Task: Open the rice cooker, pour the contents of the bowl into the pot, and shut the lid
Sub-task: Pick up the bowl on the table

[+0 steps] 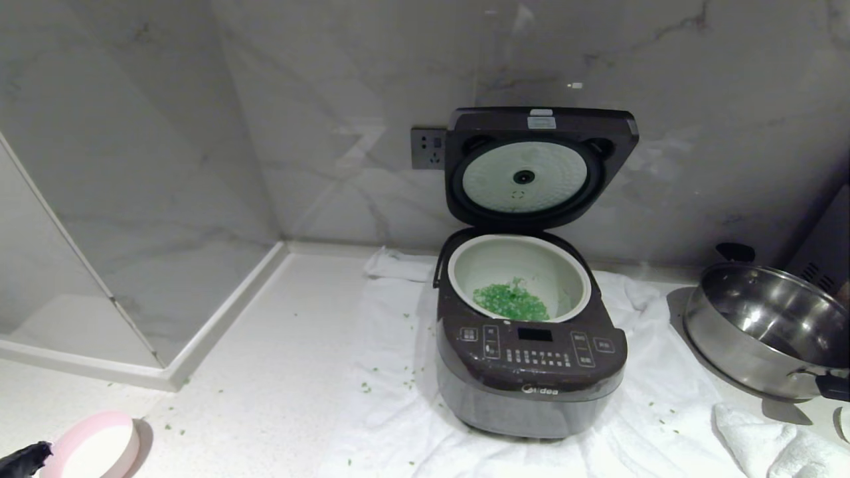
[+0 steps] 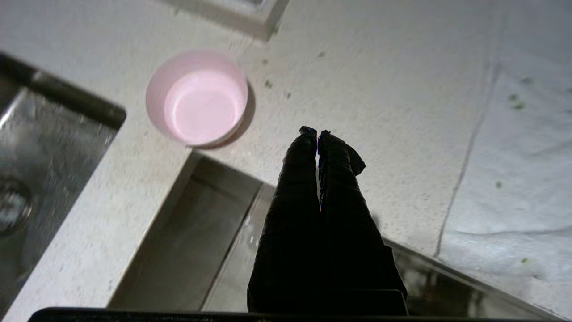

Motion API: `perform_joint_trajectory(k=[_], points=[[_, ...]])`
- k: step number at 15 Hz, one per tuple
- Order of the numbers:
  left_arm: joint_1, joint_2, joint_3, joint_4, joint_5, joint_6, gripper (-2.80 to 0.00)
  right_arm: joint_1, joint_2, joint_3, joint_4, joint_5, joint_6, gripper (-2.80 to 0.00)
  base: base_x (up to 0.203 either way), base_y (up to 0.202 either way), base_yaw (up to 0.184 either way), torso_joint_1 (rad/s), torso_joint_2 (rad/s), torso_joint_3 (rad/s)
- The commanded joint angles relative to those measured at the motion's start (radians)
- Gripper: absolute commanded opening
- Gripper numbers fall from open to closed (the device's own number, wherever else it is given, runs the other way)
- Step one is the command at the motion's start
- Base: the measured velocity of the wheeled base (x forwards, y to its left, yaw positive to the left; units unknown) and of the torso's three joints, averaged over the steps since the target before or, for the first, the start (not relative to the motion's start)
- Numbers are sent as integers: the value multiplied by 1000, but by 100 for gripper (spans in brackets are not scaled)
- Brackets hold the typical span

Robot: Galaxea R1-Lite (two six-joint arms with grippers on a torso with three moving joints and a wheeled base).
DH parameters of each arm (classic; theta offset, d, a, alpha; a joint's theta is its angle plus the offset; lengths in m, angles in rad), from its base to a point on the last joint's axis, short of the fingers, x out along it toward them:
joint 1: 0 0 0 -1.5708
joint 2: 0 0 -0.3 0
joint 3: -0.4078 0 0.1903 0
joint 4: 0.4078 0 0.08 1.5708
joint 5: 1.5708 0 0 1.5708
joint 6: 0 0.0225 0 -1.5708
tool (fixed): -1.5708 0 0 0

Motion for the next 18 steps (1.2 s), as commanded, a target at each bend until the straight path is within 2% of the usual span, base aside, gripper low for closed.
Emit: perform_joint_trajectory(k=[1,3,4,7,9,10,13,18], points=[[89,397,-63,2,3,-1,-280,0,0,2,0,0,0,-280,0,0,0,0,0,0],[194,563,-115,5,4,22,-280,1,0,2,1,0,0,-280,0,0,0,0,0,0],[265,607,-131,10,-2,58,-280,1,0,2,1,0,0,-280,0,0,0,0,0,0],[427,678,-154,41,-90,146,-280,1,0,2,1,0,0,-280,0,0,0,0,0,0],[544,729,-171,42,-111,217,-280,1,0,2,-1,0,0,-280,0,0,0,0,0,0],[589,753,-177,41,-116,258,0,0,0,2,0,0,0,-280,0,0,0,0,0,0],[641,816,-191,-7,-136,283,0,0,0,2,-1,0,0,-280,0,0,0,0,0,0],[642,974,-194,-120,-171,265,0,1,0,2,1,0,0,-280,0,0,0,0,0,0]])
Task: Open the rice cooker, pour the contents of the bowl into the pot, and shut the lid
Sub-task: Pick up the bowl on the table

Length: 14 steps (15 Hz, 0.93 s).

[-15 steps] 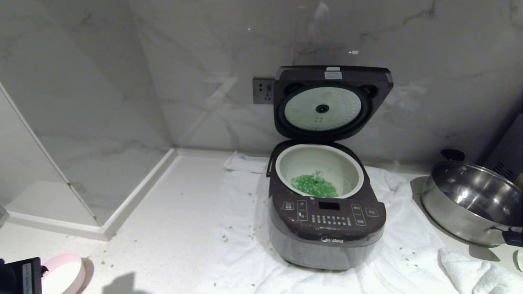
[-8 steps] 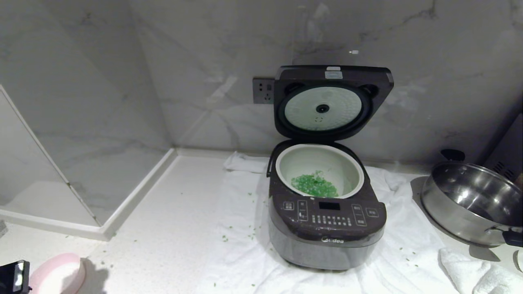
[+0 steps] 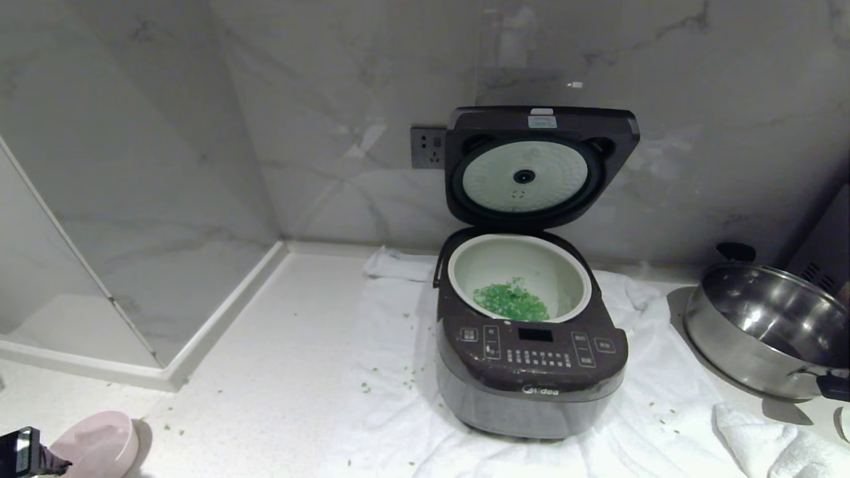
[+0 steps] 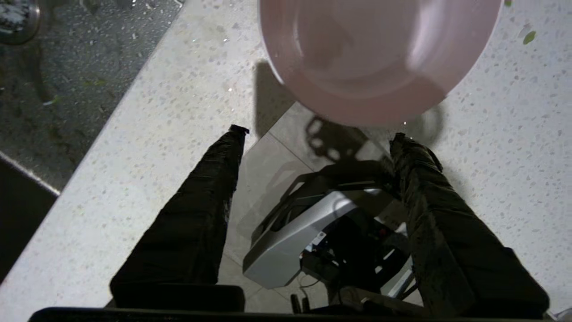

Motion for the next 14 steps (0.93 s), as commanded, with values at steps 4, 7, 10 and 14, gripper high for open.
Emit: perform_joint_trajectory(k=[4,7,10,14], points=[[-11,214,-67,-88,-9,-128,0,0,0,2,0,0,0,-280,0,0,0,0,0,0],[3,240,-83,-90,-6,-131,0,-1,0,2,-1,0,0,-280,0,0,0,0,0,0],[5,287,-94,-91,-6,-131,0,0,0,2,0,0,0,-280,0,0,0,0,0,0],[14,332,-115,-91,-5,-132,-280,1,0,2,0,0,0,-280,0,0,0,0,0,0]])
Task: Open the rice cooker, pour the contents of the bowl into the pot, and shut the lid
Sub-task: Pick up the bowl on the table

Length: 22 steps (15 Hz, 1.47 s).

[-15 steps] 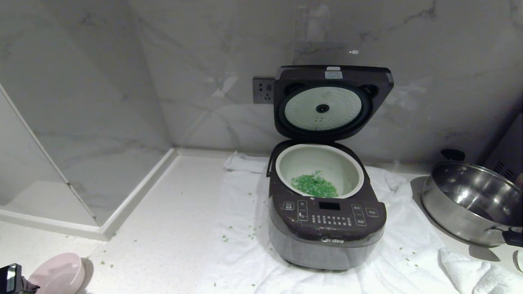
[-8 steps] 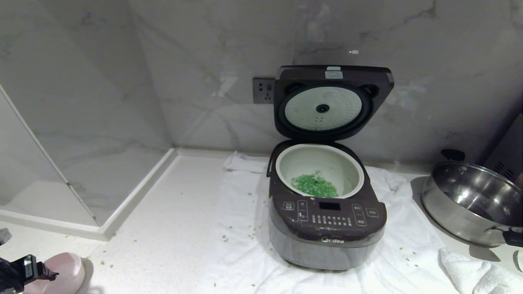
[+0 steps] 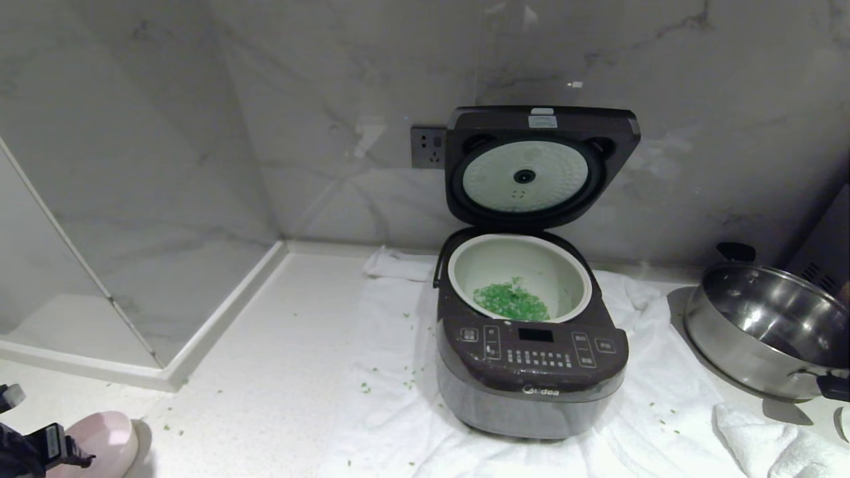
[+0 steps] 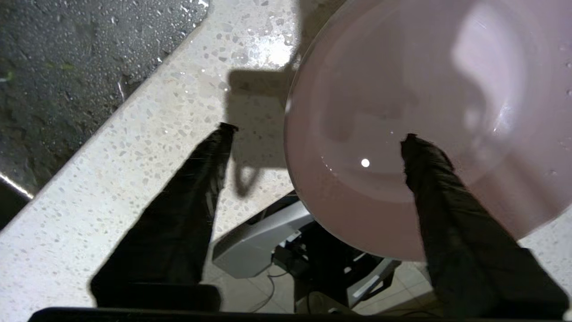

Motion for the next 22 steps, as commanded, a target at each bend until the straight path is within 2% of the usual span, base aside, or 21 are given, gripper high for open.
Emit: perform_joint_trajectory(k=[1,12,18,20,22], points=[[1,36,-4,1,1,0,-280,1,0,2,0,0,0,-280,0,0,0,0,0,0],[-31,20,39,4,-7,3,-280,2,0,2,-1,0,0,-280,0,0,0,0,0,0],[-141,-84,101,16,-11,-4,-280,2,0,2,-1,0,0,-280,0,0,0,0,0,0],[-185,-113,95,68,-11,-6,-280,0,0,2,-1,0,0,-280,0,0,0,0,0,0],[-237,-125,75,106,-11,-38,-280,0,0,2,0,0,0,-280,0,0,0,0,0,0]])
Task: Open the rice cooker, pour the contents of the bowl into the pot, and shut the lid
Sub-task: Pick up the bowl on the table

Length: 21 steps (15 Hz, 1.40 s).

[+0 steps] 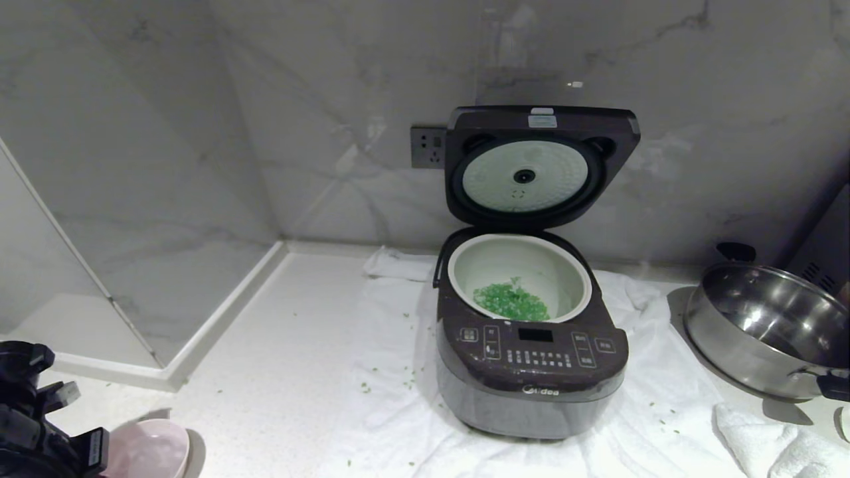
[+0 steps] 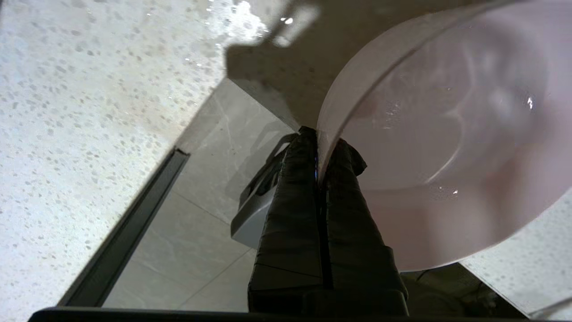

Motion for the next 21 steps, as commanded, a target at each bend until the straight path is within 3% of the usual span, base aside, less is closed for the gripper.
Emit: perform_joint_trajectory(k=[1,6,9,15,21], points=[[-71,-37,-28,24,0,-41,-280,1,0,2,0,0,0,-280,0,0,0,0,0,0],[-266,-90,-180,252,-2,-160,-280,0,0,2,0,0,0,-280,0,0,0,0,0,0],[-365,-98,-264,330,-9,-234,-280,1,0,2,1,0,0,-280,0,0,0,0,0,0],[-463,-92,-431,500,-98,-295,-280,0,0,2,0,0,0,-280,0,0,0,0,0,0],[-625,-62,-606,601,-139,-400,-280,1,0,2,0,0,0,-280,0,0,0,0,0,0]])
